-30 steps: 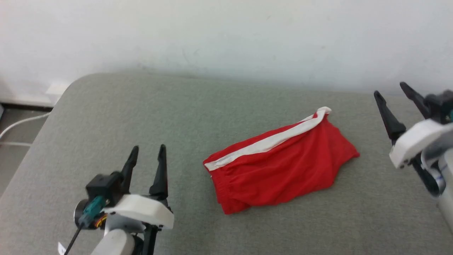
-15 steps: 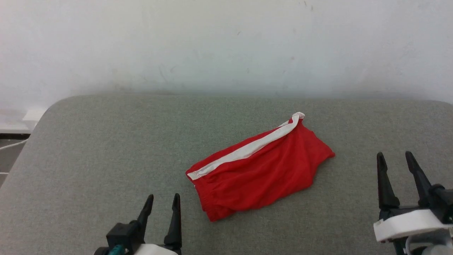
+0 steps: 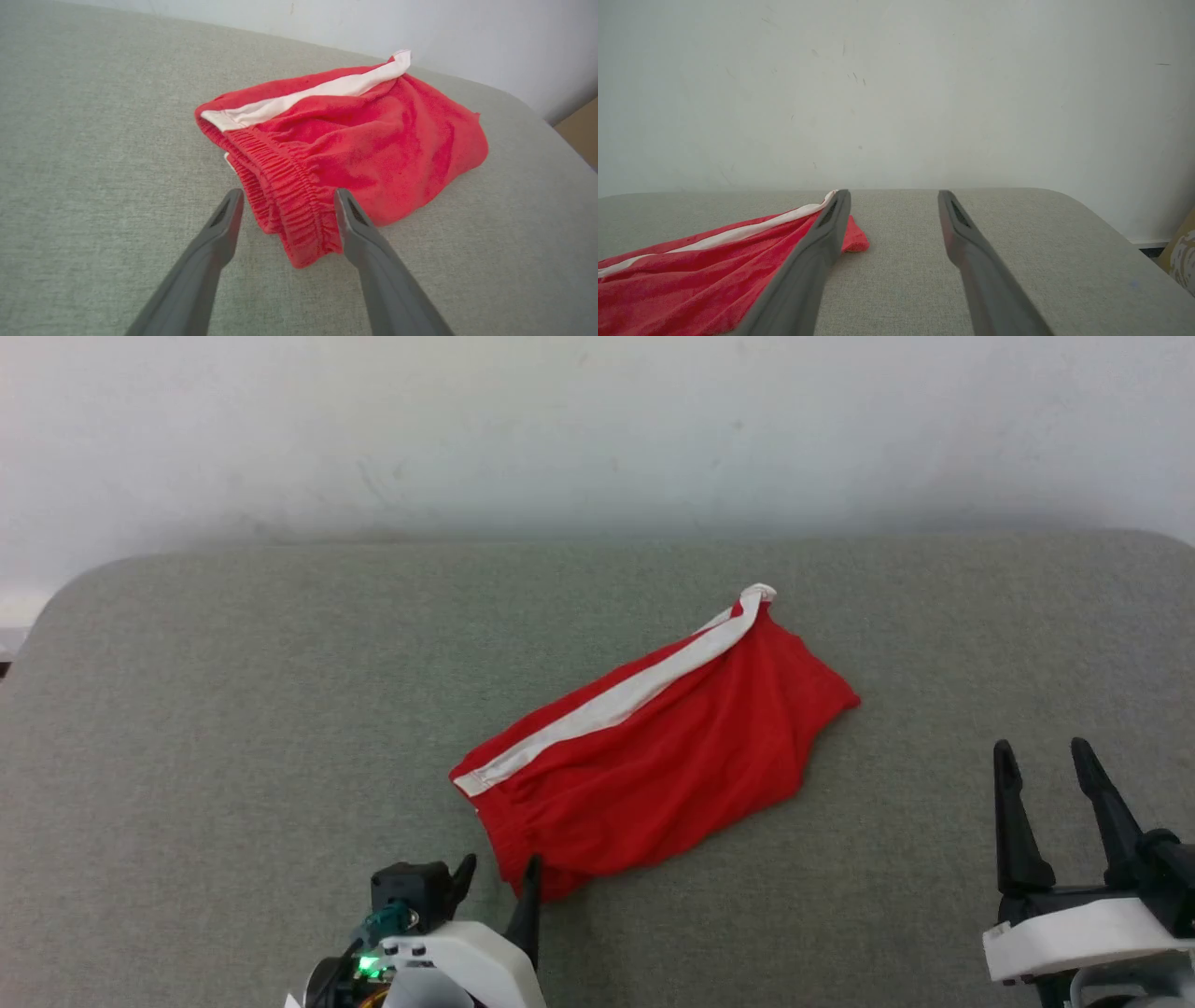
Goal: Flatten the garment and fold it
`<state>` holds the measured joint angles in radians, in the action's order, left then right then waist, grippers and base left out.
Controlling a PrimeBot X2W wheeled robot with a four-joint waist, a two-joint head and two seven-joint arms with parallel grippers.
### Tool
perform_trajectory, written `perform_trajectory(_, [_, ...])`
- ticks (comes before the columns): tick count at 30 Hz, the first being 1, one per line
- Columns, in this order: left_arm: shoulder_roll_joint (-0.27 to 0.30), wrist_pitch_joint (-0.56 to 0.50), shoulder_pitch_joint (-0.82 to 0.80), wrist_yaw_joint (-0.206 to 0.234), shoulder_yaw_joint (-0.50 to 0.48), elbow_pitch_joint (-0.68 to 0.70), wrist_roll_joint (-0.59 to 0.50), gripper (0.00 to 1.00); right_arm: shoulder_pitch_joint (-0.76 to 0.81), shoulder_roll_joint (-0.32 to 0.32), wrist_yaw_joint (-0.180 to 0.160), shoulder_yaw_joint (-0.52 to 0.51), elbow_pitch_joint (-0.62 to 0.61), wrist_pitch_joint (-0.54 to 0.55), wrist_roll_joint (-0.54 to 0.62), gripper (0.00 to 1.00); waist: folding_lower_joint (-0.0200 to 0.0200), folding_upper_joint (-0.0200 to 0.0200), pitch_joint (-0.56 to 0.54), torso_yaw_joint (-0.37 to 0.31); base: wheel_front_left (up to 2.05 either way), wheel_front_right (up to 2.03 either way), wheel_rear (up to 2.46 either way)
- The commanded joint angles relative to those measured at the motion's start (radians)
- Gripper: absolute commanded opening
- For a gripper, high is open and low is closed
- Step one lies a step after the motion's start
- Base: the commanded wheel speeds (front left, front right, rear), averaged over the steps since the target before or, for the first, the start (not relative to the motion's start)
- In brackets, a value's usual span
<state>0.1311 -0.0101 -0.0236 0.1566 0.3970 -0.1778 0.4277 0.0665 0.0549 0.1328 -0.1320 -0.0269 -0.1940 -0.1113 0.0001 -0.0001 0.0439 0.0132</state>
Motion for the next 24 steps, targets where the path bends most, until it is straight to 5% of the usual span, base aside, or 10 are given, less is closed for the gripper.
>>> perform_trajectory(1, [-0.001, -0.018, -0.018, 0.026, -0.007, -0.018, -0.010, 1.00, -0.009, -0.004, -0.002, 0.004, -0.005, 0.001, -0.004, 1.00, -0.0001, 0.0001, 0.034, -0.033, 0.00, 0.00, 0.00])
perform_trajectory(8, [0.012, -0.088, -0.050, 0.091, -0.014, -0.099, -0.033, 1.00, -0.018, -0.005, -0.002, 0.021, 0.002, -0.006, -0.021, 1.00, -0.0001, 0.0001, 0.076, -0.061, 0.00, 0.00, 0.00])
perform_trajectory(15, [0.027, -0.216, -0.042, 0.086, 0.024, -0.157, -0.027, 1.00, -0.036, -0.005, -0.002, 0.028, 0.016, -0.017, -0.030, 1.00, -0.0001, 0.0001, 0.102, -0.065, 0.00, 0.00, 0.00])
perform_trajectory(16, [0.027, -0.228, -0.041, 0.084, 0.027, -0.160, -0.024, 0.44, -0.039, -0.005, -0.002, 0.029, 0.019, -0.018, -0.029, 1.00, -0.0001, 0.0001, 0.103, -0.064, 0.00, 0.00, 0.00])
perform_trajectory(17, [0.026, -0.234, -0.040, 0.081, 0.028, -0.161, -0.019, 0.00, -0.043, -0.005, -0.002, 0.030, 0.021, -0.018, -0.028, 1.00, -0.0001, 0.0001, 0.104, -0.062, 0.00, 0.00, 0.00])
perform_trajectory(24, [0.020, -0.177, -0.053, 0.060, 0.027, -0.119, -0.009, 0.00, -0.056, -0.002, -0.002, 0.033, 0.015, 0.018, 0.017, 1.00, -0.0001, 0.0001, 0.090, -0.018, 0.00, 0.00, 0.00])
